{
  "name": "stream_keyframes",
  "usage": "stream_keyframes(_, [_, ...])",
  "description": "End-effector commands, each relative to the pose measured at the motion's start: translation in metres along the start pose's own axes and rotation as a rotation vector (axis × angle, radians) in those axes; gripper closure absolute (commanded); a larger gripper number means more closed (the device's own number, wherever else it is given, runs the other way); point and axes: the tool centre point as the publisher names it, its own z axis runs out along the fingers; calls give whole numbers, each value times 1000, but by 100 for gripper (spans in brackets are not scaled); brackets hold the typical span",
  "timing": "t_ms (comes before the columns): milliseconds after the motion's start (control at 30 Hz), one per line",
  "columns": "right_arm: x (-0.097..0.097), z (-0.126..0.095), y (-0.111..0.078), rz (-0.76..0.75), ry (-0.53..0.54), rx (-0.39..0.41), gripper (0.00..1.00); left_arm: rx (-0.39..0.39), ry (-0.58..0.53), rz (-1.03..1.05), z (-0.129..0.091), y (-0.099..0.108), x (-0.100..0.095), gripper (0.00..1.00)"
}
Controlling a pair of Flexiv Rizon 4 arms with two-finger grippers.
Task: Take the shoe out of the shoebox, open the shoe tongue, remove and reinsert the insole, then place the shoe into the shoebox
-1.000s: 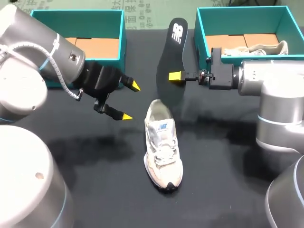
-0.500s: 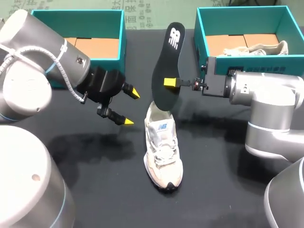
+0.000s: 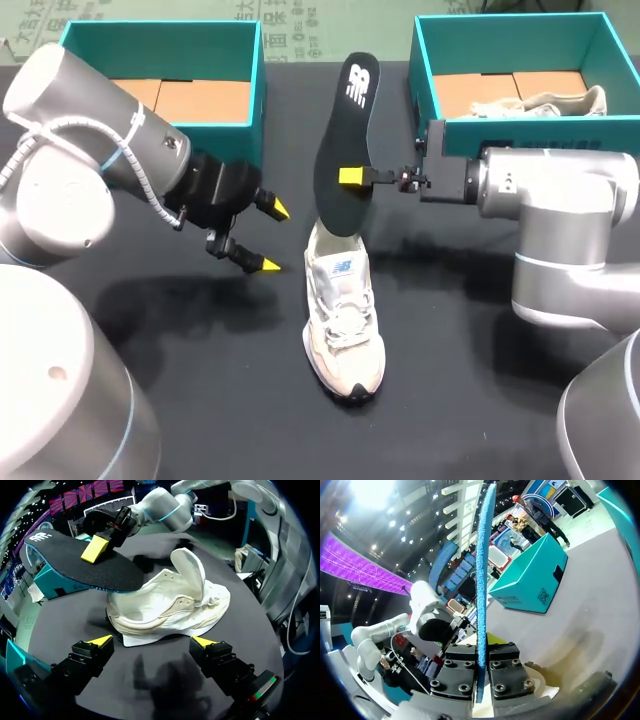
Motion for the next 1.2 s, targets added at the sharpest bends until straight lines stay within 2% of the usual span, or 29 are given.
stream_keyframes(33, [3,2,0,23,-22,12,100,-22,5,-2,11,-1,-5,0])
stream_keyframes(500, [-5,6,-16,70,-15,37,100,-100,-17,-8,29,9,-9,0])
stream_keyframes(767, [-7,5,-26,24,5,31,100,-95,-17,-32,36,5,-10,0])
stream_keyframes(1200, [-11,6,-27,-7,15,28,100,-75,-11,-45,40,-1,-9,0])
